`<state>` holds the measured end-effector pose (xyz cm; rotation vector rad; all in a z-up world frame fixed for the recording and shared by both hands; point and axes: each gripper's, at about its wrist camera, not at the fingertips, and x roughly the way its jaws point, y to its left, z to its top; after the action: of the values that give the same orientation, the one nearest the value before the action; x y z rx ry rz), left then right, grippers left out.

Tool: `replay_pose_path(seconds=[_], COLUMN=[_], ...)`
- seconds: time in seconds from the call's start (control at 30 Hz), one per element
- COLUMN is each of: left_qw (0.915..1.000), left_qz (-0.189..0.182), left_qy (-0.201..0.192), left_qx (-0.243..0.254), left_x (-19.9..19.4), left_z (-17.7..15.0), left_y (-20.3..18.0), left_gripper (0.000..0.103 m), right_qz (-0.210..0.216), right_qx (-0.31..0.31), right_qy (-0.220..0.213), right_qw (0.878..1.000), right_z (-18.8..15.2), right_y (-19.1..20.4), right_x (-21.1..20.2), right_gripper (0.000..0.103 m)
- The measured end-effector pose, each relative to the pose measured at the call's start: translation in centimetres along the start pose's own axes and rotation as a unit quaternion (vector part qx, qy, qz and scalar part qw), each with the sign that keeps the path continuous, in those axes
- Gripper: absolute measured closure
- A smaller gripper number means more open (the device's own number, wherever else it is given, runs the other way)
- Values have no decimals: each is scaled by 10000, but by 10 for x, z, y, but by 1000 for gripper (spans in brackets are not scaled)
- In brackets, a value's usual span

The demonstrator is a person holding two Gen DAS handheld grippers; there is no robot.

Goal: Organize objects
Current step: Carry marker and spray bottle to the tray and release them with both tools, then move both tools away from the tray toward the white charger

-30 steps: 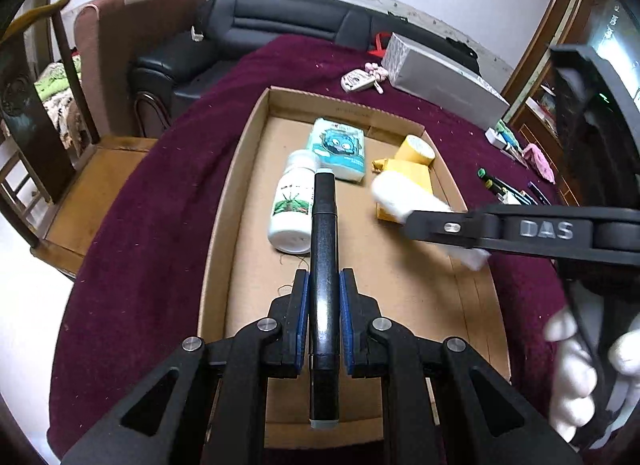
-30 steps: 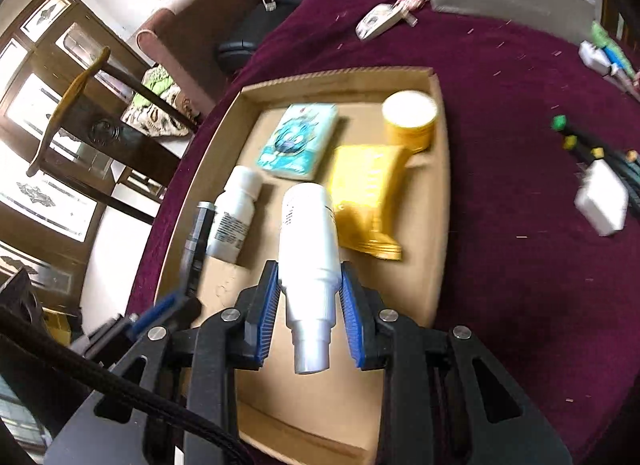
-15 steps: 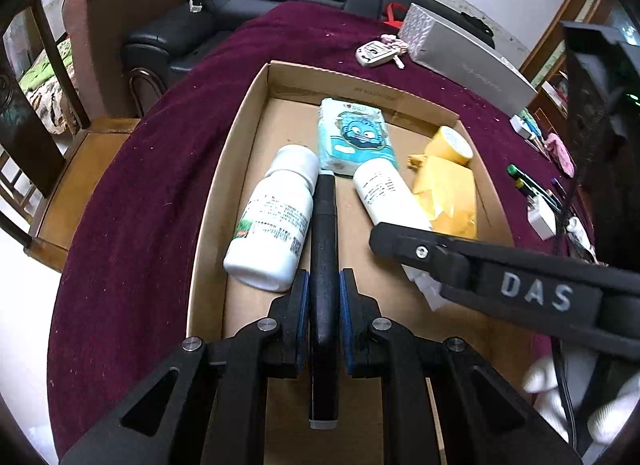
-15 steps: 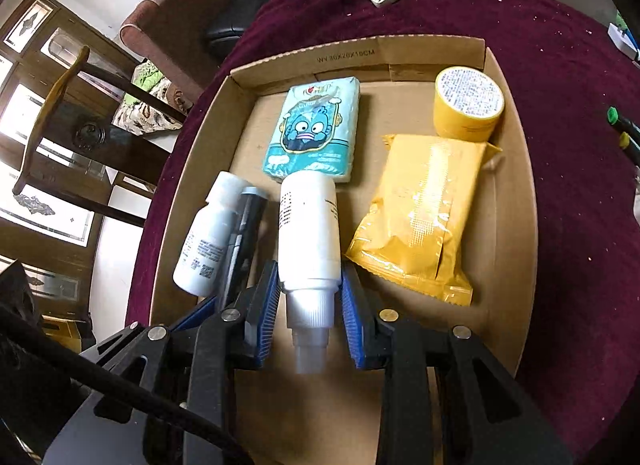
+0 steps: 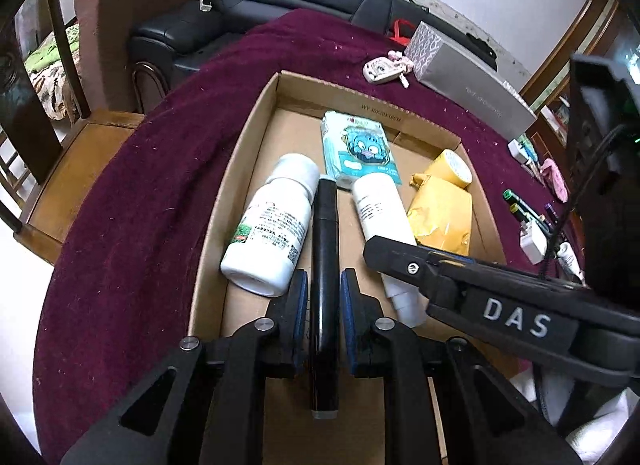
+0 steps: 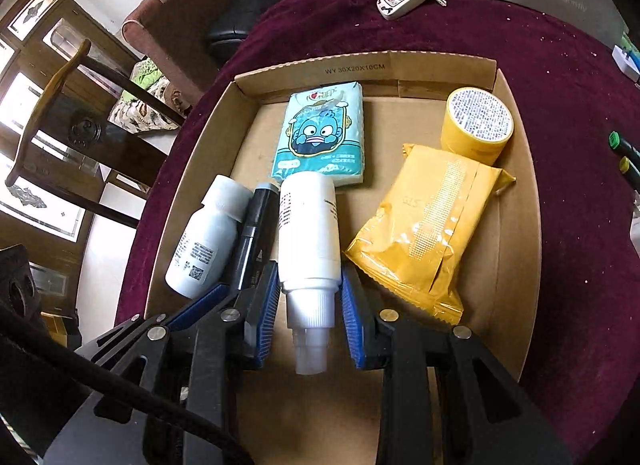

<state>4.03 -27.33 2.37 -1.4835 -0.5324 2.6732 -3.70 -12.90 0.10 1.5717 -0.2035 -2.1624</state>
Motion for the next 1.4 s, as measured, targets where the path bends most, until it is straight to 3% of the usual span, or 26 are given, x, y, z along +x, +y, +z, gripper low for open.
replay_pose_path(seconds=[0.17,0.23,0.33,0.47,0.53,0.6,0.73,0.83,0.9,0.93,1.03,1.1,1.17,1.4], left_qw=[9997,9996,9992,9981,9970,9949,9836,9791,9795,9801,9786,9809,9841,9786], left_qz=[-128,-106,-164,-332,-443,-600,-1037,-1100,-1081,-1129,-1549,-1402,-978,-263], left_qy=[-183,-250,-340,-492,-594,-785,-1473,-1710,-1689,-1625,-1344,-1290,-1308,-1593], left_qx=[-65,-83,-122,-191,-208,-186,-104,68,167,167,191,404,691,1275], left_x=[-17,-24,-36,-54,-62,-74,-102,-117,-123,-123,-118,-118,-117,-125], left_z=[-4,-6,-10,-15,-17,-22,-36,-40,-42,-42,-47,-53,-59,-73], left_y=[1,0,1,0,-3,-8,-25,-43,-55,-60,-79,-96,-119,-168], left_gripper=[78,69,68,68,66,52,34,21,4,1,1,1,1,1], right_qz=[118,149,147,26,-64,-189,-574,-852,-1069,-1185,-1544,-1738,-1831,-2024], right_qx=[-13,-40,-155,-323,-429,-514,-706,-750,-784,-813,-859,-858,-792,-413], right_qy=[-51,-146,-323,-614,-815,-994,-1641,-2180,-2540,-2670,-2992,-3183,-3285,-3431], right_qw=[9999,9998,9992,9976,9957,9935,9822,9693,9581,9529,9377,9280,9232,9163], right_z=[-1,-3,-7,-16,-24,-30,-51,-67,-79,-84,-93,-99,-104,-115], right_y=[2,3,7,10,12,12,11,8,4,2,-6,-14,-25,-71], right_x=[-3,-8,-22,-44,-59,-72,-113,-143,-165,-174,-196,-209,-219,-244], right_gripper=[59,59,59,48,48,48,47,32,28,27,22,22,22,22])
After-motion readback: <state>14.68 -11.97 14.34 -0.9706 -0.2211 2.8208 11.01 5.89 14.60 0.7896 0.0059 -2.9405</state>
